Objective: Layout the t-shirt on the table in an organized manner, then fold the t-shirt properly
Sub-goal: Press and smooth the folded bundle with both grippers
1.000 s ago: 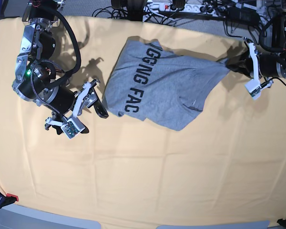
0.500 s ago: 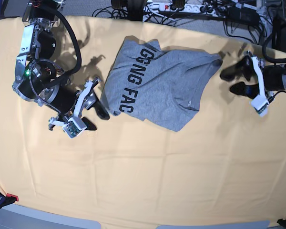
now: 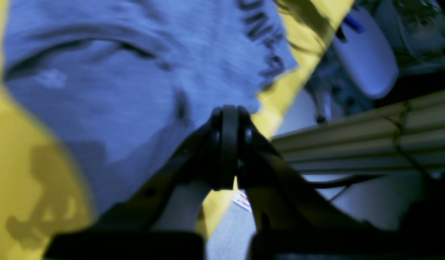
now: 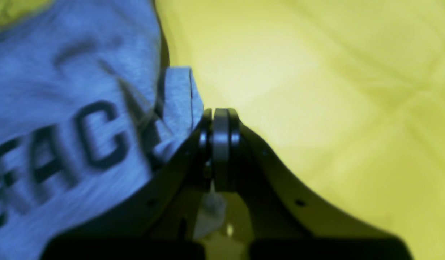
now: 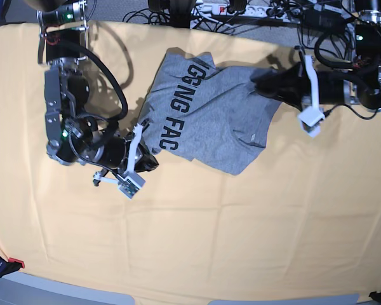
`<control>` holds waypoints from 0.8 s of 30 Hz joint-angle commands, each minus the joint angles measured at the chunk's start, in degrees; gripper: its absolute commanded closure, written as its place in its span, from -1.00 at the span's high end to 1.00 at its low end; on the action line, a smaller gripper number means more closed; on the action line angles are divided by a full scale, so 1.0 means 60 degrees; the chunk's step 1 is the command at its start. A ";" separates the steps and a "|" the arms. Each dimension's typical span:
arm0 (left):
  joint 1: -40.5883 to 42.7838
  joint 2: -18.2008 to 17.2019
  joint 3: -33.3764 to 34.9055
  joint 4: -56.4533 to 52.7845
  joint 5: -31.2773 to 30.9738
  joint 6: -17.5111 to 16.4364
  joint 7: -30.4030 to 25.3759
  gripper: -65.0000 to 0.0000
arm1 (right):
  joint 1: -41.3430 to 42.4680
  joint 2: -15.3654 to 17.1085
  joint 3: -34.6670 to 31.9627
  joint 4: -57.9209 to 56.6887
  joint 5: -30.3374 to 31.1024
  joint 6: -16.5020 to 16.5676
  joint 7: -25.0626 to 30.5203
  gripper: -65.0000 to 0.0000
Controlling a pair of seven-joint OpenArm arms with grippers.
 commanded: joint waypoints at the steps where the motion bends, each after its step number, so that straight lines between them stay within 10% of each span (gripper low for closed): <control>1: -0.0062 -0.0182 0.0237 0.0364 -0.0235 -0.0042 -0.0162 -1.00 | 0.0488 0.0033 -0.0120 -0.0033 -0.0036 0.0046 0.0233 -1.00; 6: -0.0069 -0.0313 0.1847 0.0692 0.0066 -0.0042 -0.0162 -1.00 | 0.1078 0.0240 -0.0659 -0.0484 -0.0412 0.0046 0.0178 -1.00; 18: -0.0386 -0.0313 0.3978 0.0178 0.5056 -0.0042 -0.1676 -1.00 | 0.1096 0.1013 -0.2885 -0.0579 -0.0408 0.0046 -0.0401 -1.00; 24: -0.1687 -0.0273 0.4062 -0.1348 0.5388 -0.0042 -0.2051 -1.00 | 0.1064 0.1300 -0.3067 -0.0576 0.1443 0.0046 -0.1803 -1.00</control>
